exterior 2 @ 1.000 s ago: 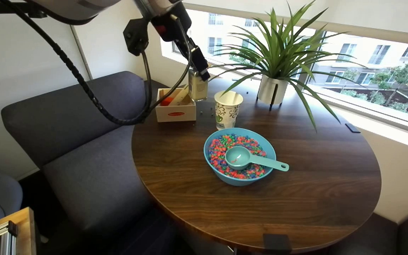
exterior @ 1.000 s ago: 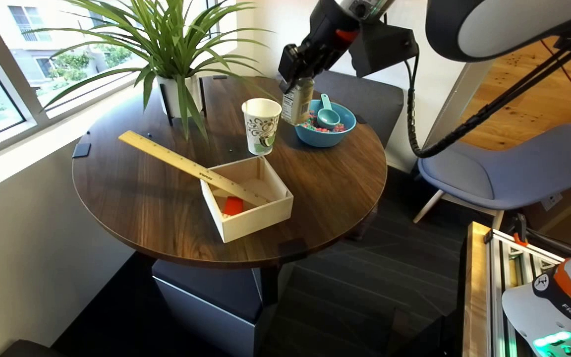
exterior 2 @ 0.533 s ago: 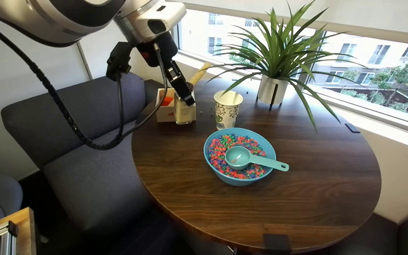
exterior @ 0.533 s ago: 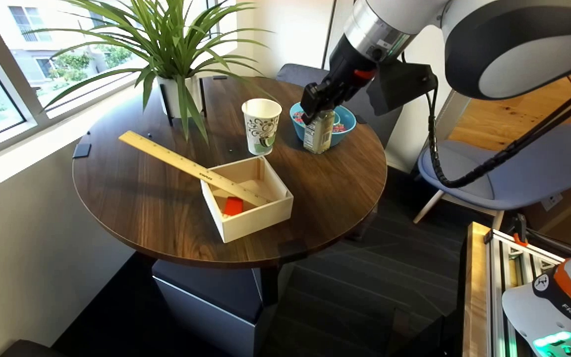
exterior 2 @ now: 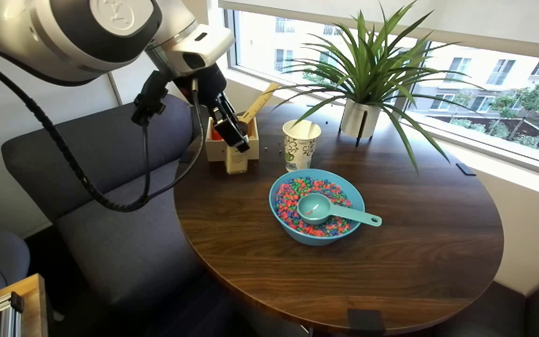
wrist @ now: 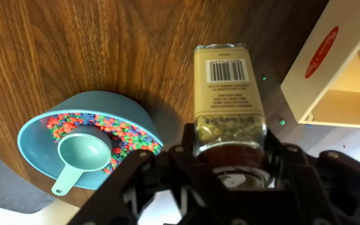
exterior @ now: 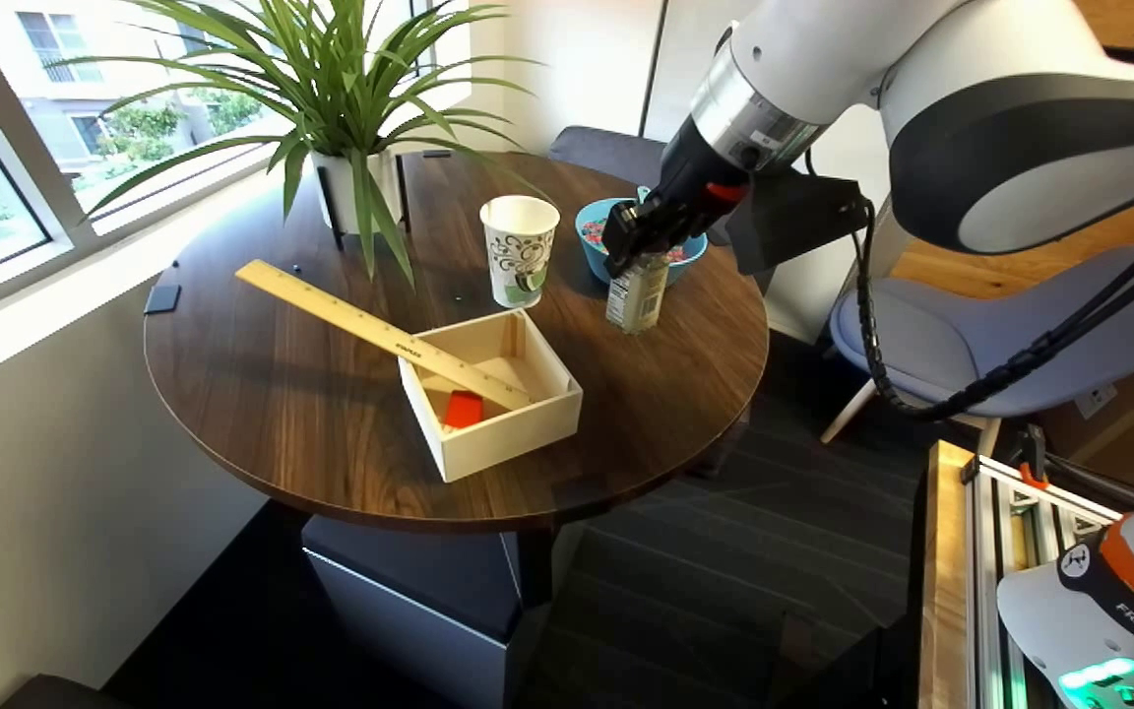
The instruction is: Put the spice shaker on the table
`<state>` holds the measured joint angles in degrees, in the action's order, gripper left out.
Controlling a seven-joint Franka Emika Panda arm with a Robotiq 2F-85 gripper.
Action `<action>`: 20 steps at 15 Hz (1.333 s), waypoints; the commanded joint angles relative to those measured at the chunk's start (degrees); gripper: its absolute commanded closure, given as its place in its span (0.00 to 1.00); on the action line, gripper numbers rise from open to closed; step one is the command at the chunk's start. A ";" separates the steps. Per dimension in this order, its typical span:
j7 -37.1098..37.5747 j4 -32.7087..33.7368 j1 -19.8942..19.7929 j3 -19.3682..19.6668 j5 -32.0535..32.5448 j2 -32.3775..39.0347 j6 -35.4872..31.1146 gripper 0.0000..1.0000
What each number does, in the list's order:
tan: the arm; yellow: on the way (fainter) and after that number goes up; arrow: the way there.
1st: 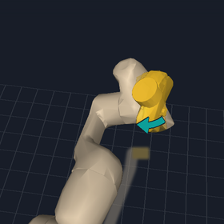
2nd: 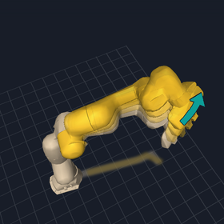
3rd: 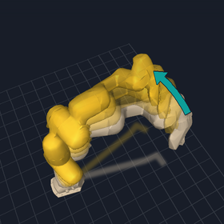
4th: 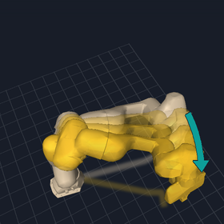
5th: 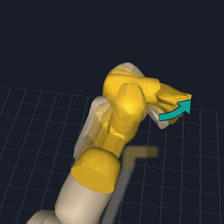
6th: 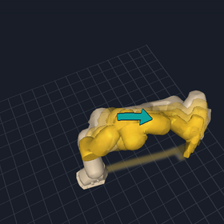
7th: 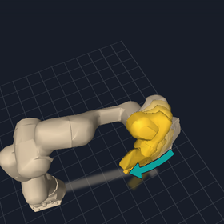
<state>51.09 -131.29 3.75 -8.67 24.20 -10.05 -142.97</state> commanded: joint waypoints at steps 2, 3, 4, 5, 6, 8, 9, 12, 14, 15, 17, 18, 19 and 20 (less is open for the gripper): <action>10.80 -1.10 -3.98 -2.47 13.58 0.34 -4.78 0.76; 11.81 -1.08 -4.11 -2.41 15.76 0.51 -4.10 0.76; 11.68 -1.20 -3.86 -2.09 16.67 0.70 -3.13 0.76; 12.35 -1.27 -3.79 -1.94 17.99 0.94 -2.94 0.76; 12.43 -1.64 -3.35 -1.91 18.02 1.17 -2.87 0.76; 13.69 -2.34 -2.41 -2.10 17.20 1.50 -3.15 0.76; 14.00 -2.64 -1.99 -2.17 16.22 1.80 -3.02 0.76; 16.86 -3.28 -1.56 -2.44 16.67 2.48 -1.98 0.76; 18.09 -3.69 -1.35 -2.35 17.34 2.81 -1.69 0.76; 18.57 -3.77 -1.28 -2.31 17.43 2.96 -1.60 0.76; 18.77 -3.91 -0.99 -2.25 16.69 2.89 -1.17 0.25; 18.90 -3.88 -0.95 -2.21 16.61 2.65 -1.16 0.18; 17.87 -3.57 -0.79 -2.04 15.41 2.06 -0.55 0.11; 17.99 -3.47 -0.82 -2.03 15.30 1.75 -0.48 0.05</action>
<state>68.29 -134.85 2.08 -10.89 40.27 -6.80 -145.78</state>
